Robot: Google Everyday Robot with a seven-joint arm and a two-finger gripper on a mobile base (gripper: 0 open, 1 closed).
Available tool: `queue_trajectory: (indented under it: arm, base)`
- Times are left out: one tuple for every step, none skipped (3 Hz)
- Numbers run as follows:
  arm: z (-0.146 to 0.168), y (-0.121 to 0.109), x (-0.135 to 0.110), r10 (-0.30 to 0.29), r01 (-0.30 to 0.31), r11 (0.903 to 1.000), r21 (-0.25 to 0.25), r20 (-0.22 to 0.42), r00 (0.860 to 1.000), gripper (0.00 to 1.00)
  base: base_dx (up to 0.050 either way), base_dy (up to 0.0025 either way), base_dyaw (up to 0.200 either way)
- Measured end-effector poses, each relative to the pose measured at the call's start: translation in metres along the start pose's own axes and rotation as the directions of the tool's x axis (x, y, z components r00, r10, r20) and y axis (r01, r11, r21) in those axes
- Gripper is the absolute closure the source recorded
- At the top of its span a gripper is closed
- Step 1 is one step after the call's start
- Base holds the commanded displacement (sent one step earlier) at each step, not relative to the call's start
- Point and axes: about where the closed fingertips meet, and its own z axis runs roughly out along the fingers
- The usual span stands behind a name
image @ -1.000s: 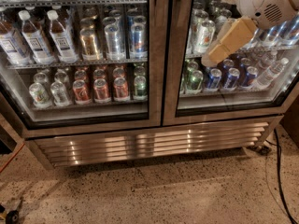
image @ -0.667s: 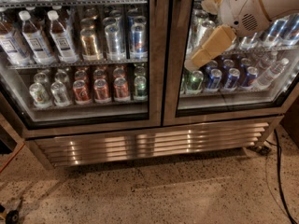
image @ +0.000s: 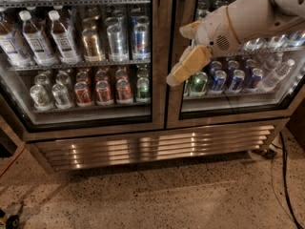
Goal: Open left fridge door
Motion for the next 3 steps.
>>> queue_trajectory:
  arm:
    - [0.001,0.000,0.000,0.001,-0.001,1.0000,-0.001,0.001,1.000,0.00]
    - [-0.005,-0.001,-0.003,-0.012,0.011,0.9994,0.033,0.028,1.000,0.00]
    - [-0.003,-0.019,-0.024,-0.089,0.082,0.9926,0.090,0.073,0.993,0.00]
  base:
    - [0.000,0.00000,0.000]
    - [0.000,0.00000,0.000]
    - [0.000,0.00000,0.000]
